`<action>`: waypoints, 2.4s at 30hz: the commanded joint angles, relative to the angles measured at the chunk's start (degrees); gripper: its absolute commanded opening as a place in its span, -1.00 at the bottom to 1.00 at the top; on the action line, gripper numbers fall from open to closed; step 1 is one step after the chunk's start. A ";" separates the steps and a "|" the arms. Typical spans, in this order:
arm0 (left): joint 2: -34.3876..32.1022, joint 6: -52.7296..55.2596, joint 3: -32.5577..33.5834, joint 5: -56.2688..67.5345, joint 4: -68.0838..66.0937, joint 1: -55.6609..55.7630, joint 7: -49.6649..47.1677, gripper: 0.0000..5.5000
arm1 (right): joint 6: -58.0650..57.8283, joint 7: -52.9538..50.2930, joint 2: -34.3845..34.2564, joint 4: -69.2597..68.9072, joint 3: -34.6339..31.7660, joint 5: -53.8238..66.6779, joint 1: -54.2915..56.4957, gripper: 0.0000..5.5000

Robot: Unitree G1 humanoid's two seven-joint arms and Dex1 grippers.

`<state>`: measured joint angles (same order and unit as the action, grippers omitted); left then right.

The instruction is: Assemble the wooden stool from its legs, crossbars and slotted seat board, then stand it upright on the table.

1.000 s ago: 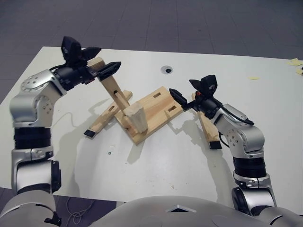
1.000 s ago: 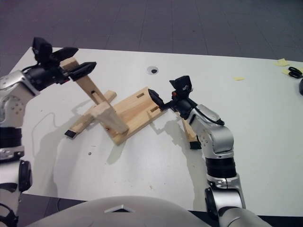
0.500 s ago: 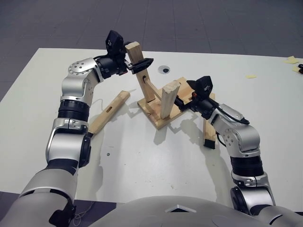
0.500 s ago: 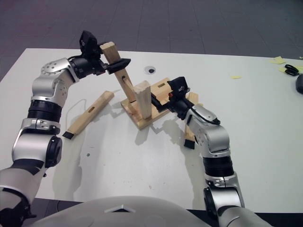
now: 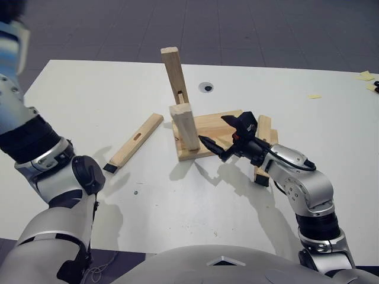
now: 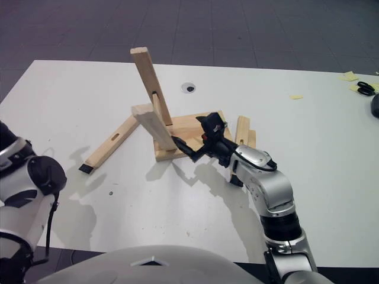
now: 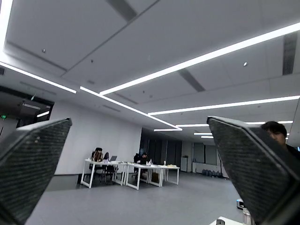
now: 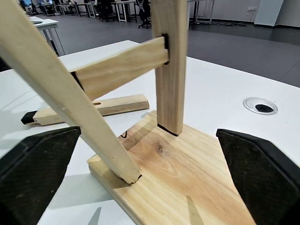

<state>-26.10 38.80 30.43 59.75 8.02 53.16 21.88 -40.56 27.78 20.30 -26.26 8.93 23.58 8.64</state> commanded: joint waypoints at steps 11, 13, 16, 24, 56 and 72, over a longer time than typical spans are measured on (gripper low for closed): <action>-6.85 14.38 -2.63 22.90 20.46 -26.06 -2.82 0.96 | 1.50 4.19 6.60 6.58 -13.83 4.21 -2.62 0.96; -8.78 14.73 -4.85 24.64 23.96 -27.44 -3.68 0.96 | 1.96 4.01 7.01 7.30 -14.70 4.05 -3.04 0.96; -11.23 13.64 -12.59 14.38 28.39 -30.06 -3.06 0.96 | 2.55 3.28 6.27 7.36 -14.14 3.55 -2.85 0.96; -10.30 5.94 -29.27 -10.52 29.65 -33.03 -1.61 0.96 | 4.26 1.08 4.52 8.22 -12.53 1.23 -0.99 0.96; 1.95 -13.95 -30.74 -42.89 -3.10 -21.84 -1.76 0.96 | 19.52 -9.19 5.57 30.33 -3.40 -23.17 7.31 0.96; 0.15 -3.29 -6.50 -14.83 -1.57 -13.24 -4.78 0.96 | 19.62 11.18 9.30 17.66 -0.25 -15.41 -4.86 0.96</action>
<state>-24.65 35.66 23.87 47.51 8.75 40.81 18.80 -19.29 38.18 30.02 -4.65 7.64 7.01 5.87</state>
